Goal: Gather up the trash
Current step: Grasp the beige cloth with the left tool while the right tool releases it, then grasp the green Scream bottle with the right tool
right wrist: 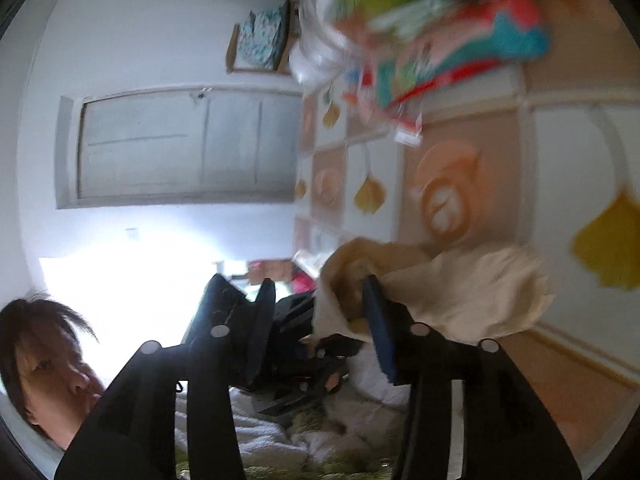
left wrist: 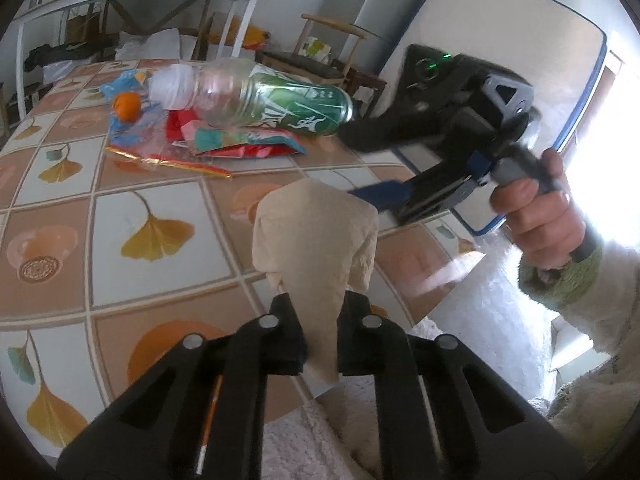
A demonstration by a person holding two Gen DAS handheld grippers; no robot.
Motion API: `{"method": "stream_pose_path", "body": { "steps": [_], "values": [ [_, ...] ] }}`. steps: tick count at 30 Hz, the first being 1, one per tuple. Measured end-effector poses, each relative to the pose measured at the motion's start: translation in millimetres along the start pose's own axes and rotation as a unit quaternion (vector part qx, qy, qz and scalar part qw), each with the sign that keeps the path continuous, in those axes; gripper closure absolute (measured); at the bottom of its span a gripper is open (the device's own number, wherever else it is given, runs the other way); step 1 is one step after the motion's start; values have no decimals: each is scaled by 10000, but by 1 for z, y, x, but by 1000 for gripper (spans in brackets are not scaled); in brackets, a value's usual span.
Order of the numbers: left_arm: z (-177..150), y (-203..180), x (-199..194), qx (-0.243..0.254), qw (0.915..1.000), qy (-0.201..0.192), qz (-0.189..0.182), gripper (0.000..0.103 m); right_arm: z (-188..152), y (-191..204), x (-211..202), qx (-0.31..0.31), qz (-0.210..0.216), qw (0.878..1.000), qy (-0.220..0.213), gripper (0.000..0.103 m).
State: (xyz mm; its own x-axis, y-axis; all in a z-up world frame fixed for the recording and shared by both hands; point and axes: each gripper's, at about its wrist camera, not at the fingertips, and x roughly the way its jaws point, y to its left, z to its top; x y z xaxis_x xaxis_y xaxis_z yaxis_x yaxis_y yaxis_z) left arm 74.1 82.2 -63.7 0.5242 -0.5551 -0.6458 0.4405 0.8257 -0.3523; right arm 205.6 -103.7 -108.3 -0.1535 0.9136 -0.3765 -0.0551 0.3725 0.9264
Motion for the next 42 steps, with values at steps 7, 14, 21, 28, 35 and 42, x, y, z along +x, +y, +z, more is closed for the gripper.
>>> {"method": "stream_pose_path", "body": {
  "steps": [7,14,21,28,35,42],
  "values": [
    [4,17,3,-451,9967,210,648,96,5,75,-40,-2096,-2641,9355,-1062,38],
    [5,31,4,-650,9939,287,839,96,47,117,-5,-4400,-4655,7640,-780,21],
    [4,33,5,-674,9940,295,806,96,93,104,36,-4823,-5016,7176,270,21],
    [4,34,5,-692,9943,309,746,96,110,85,69,-4872,-5212,6961,797,21],
    [3,35,4,-718,9943,284,729,96,101,95,56,-4721,-5200,7112,322,32],
    [2,35,4,-778,9940,241,735,96,74,110,16,-4357,-5234,7314,-370,36]
  ]
}}
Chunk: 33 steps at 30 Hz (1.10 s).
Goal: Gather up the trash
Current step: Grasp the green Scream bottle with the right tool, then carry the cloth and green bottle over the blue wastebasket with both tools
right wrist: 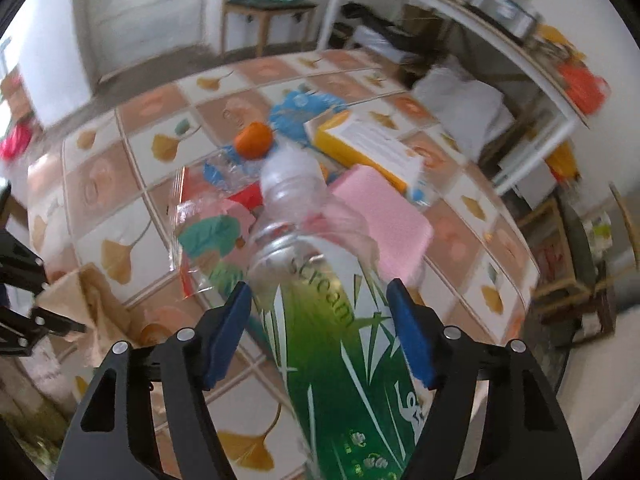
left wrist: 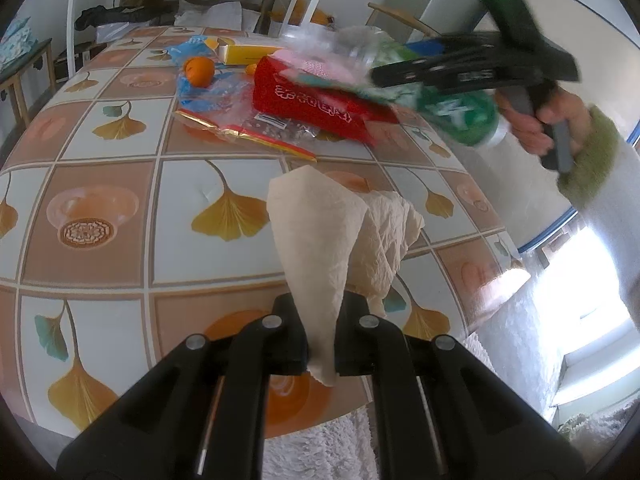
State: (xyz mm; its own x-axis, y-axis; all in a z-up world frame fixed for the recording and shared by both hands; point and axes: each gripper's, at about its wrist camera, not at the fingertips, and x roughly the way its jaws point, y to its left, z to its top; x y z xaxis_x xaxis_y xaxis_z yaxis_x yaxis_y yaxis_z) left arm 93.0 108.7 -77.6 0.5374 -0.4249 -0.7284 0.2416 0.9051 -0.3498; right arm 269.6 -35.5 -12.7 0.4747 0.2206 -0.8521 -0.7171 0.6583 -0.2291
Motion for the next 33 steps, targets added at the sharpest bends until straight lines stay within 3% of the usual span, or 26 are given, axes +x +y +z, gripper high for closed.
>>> {"method": "stream_pose_path", "body": {
  "steps": [6,11,16,26,33],
  "values": [
    [0,0,1,-46,10000,-24,34,96,-36,-19,-31,1263,398,9908,-271,39],
    [1,-1,0,-84,9999,-8,77,96,-71,-23,-16,2353,990,9669,1,40],
    [1,-3,1,-72,9999,3,125,96,-87,-14,7,2513,1073,9603,552,40],
    [0,-3,1,-90,9999,-5,147,96,-79,-10,29,2452,1020,9579,1091,39],
    [-1,-4,0,-84,9998,-51,157,97,-92,-16,18,2955,1080,9457,820,43]
  ]
}}
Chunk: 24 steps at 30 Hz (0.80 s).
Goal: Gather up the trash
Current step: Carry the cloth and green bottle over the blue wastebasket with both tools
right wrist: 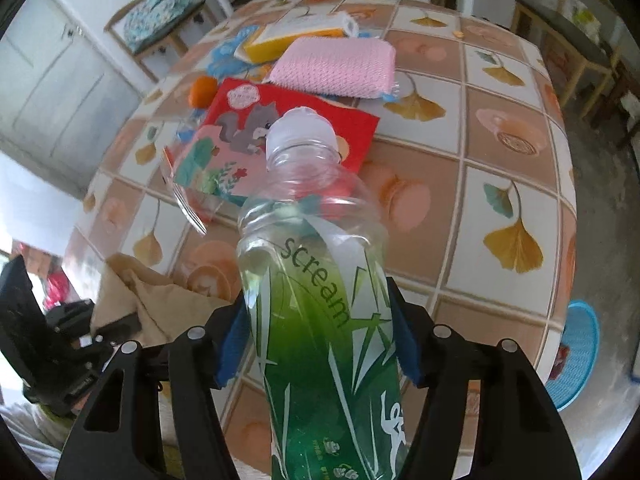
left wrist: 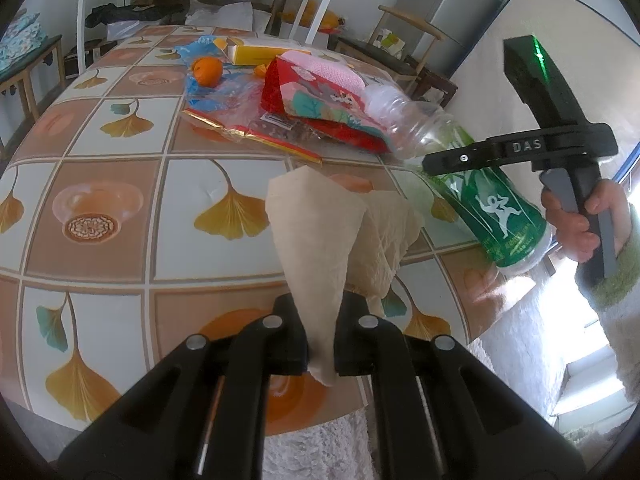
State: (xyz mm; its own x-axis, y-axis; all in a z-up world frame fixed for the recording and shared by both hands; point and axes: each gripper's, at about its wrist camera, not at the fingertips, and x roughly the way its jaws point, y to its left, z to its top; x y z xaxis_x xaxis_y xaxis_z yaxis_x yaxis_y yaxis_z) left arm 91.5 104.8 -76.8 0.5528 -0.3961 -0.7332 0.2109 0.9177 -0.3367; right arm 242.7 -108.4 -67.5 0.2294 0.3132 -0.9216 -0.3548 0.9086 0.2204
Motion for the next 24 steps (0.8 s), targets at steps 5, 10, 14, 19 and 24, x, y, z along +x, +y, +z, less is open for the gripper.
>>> {"method": "stream_pose_path", "body": {
  "steps": [5,10,14,19,24],
  "values": [
    [-2,-5,-11,69,9998,-161,-35,98,-15,-6,-20,345,43,9992,-212,43],
    [0,-15,-30,203,9990,-387,-62,98,-29,-7,-53,559,113,9966,-596,43],
    [4,-28,-47,342,9975,-601,-134,98,-40,-6,-79,643,141,9939,-890,43],
    [9,-47,-62,538,9951,-798,-228,98,-52,-3,-99,700,292,9907,-1128,43],
    [13,-65,-73,742,9924,-944,-267,98,-66,-5,-118,796,533,9860,-1368,43]
  ]
}}
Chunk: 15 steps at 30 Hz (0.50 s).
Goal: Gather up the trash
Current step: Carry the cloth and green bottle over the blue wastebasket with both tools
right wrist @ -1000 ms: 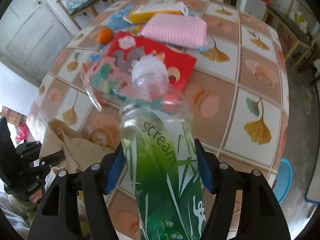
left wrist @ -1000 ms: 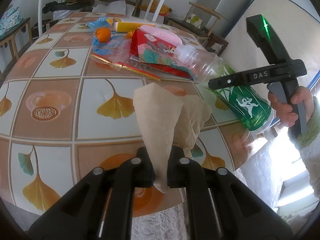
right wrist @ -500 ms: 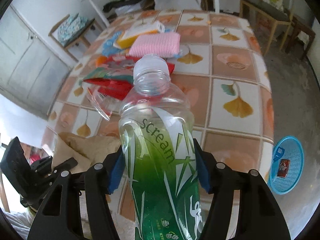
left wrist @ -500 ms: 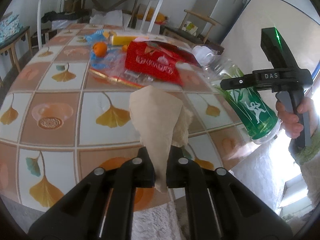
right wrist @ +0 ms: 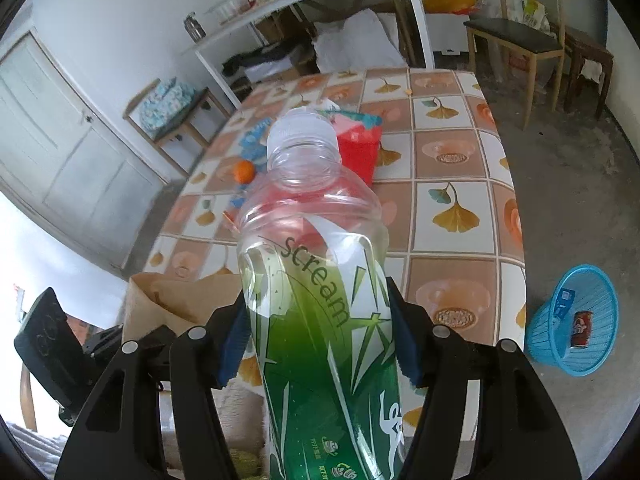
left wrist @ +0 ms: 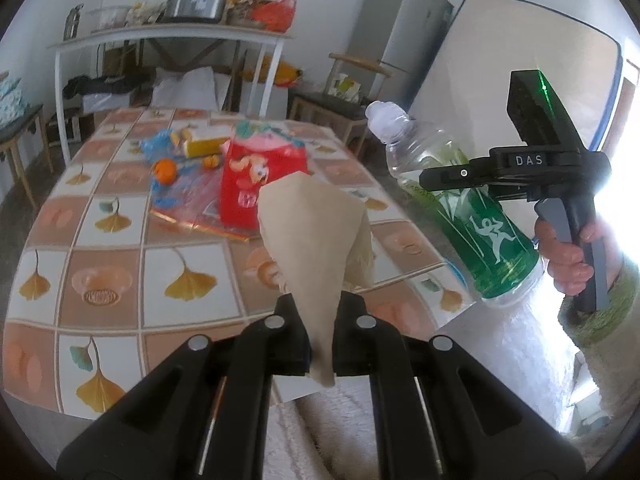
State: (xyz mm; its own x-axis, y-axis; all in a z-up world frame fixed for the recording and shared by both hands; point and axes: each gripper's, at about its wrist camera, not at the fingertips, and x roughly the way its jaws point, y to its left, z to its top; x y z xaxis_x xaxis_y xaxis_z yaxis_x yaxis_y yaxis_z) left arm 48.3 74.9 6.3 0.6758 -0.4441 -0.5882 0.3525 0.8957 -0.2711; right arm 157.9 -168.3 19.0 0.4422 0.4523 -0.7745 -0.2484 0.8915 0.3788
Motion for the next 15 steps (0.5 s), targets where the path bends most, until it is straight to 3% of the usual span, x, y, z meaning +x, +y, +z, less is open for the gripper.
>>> {"method": "stream_pose_path", "body": {
  "steps": [9,15],
  "values": [
    [20,-37,-8,351,9991,-182,-133,98,-22,-22,-43,263,257,9983,-461,43],
    [48,-74,5,684,9958,-156,-582,98,-45,-71,-85,951,110,9908,-953,43]
  ]
}}
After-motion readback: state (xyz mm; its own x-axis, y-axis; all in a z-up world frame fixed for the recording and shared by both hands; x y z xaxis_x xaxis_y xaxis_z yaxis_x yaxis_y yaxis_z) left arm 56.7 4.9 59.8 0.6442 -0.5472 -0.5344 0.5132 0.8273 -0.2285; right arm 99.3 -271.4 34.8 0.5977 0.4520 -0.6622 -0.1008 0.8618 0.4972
